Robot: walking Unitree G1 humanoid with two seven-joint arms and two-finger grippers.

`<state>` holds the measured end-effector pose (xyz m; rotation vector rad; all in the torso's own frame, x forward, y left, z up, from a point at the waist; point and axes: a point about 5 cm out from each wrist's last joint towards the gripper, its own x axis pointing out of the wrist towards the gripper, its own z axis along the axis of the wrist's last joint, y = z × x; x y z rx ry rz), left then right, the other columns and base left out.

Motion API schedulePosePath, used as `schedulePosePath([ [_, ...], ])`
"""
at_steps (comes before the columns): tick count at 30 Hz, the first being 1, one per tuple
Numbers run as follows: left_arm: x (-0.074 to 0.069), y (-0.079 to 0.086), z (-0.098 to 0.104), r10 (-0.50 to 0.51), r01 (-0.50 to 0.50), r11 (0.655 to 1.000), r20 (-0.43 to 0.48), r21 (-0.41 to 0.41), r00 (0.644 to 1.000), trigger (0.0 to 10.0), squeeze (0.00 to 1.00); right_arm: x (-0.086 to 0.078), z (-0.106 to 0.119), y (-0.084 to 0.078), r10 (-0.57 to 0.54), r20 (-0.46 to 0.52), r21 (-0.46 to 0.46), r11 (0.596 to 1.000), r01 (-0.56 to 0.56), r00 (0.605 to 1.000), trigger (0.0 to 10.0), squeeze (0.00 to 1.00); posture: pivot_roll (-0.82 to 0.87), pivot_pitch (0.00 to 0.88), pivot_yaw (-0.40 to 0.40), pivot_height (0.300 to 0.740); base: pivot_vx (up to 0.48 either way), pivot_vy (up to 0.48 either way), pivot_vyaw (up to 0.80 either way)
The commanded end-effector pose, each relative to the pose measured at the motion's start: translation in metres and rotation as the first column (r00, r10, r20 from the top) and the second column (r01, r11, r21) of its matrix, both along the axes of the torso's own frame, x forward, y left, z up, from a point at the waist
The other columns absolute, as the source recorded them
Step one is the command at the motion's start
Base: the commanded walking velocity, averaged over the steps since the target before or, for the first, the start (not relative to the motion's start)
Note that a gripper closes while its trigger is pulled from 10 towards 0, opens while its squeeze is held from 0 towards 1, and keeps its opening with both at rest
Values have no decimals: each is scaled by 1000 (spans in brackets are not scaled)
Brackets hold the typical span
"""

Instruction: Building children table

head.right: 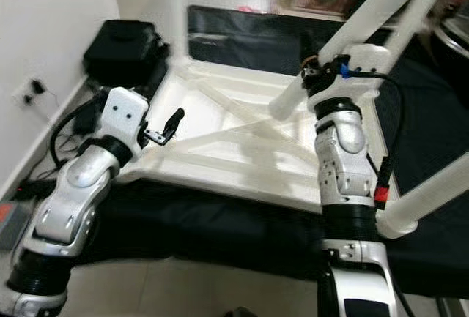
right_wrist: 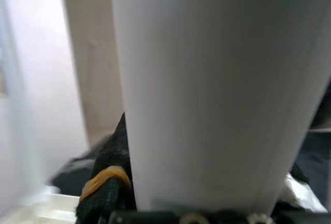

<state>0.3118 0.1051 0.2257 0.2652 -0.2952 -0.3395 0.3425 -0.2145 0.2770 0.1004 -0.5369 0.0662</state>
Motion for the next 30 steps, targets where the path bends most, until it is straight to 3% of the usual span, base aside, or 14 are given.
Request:
schedulePosePath([
  [1, 2, 8, 0, 37, -37, 999, -2, -3, 999, 10000, 0, -4, 14, 12, 37, 43, -15, 999, -36, 998, 10000, 0, 105, 108, -45, 740, 0, 0, 0],
  [11, 2, 11, 1, 59, -59, 998, 0, -12, 998, 10000, 0, -7, 18, 21, 103, 44, 9, 995, -103, 994, 10000, 0, 106, 109, -50, 740, 0, 0, 0],
  [15, 3, 11, 2, 63, -63, 998, -1, -15, 998, 10000, 0, -11, 17, 27, 147, 15, 60, 987, -148, 989, 10000, 0, 105, 111, -50, 740, 0, 0, 0],
  [17, 3, 10, 2, 63, -63, 998, -2, -15, 998, 10000, 0, -17, 12, 38, 210, -24, 132, 970, -205, 978, 10000, 0, 102, 111, -46, 740, 0, 0, 0],
  [21, 3, 10, 2, 62, -62, 998, -4, -15, 998, 10000, 0, -27, 2, 48, 270, -67, 151, 954, -258, 960, 10000, 0, 99, 115, -45, 740, 0, 0, 0],
  [23, 3, 10, 3, 65, -65, 998, -1, -19, 998, 10000, 0, -22, -19, 3, 159, -164, 103, 984, -143, 974, 10000, 0, 97, 115, -49, 740, 0, 0, 0],
  [25, 3, 10, 3, 65, -65, 998, -1, -19, 998, 10000, 0, -22, -19, 3, 159, -164, 103, 984, -143, 974, 10000, 0, 97, 115, -49, 740, 0, 0, 0],
  [26, 3, 10, 4, 66, -66, 998, 1, -20, 998, 10000, 0, -18, -23, -26, 63, -201, 58, 997, -53, 978, 10000, 0, 96, 115, -48, 740, 0, 0, 0],
  [28, 3, 10, 4, 66, -66, 998, 1, -20, 998, 10000, 0, -18, -23, -26, 63, -201, 58, 997, -53, 978, 10000, 0, 96, 115, -48, 740, 0, 0, 0],
  [29, 3, 10, 4, 66, -66, 998, 3, -21, 998, 10000, 0, -15, -25, -55, -15, -220, 32, 999, 22, 975, 10000, 0, 96, 116, -48, 740, 0, 0, 0],
  [30, 3, 10, 4, 66, -66, 998, 3, -21, 998, 10000, 0, -15, -25, -55, -15, -220, 32, 999, 22, 975, 10000, 0, 96, 116, -48, 740, 0, 0, 0],
])
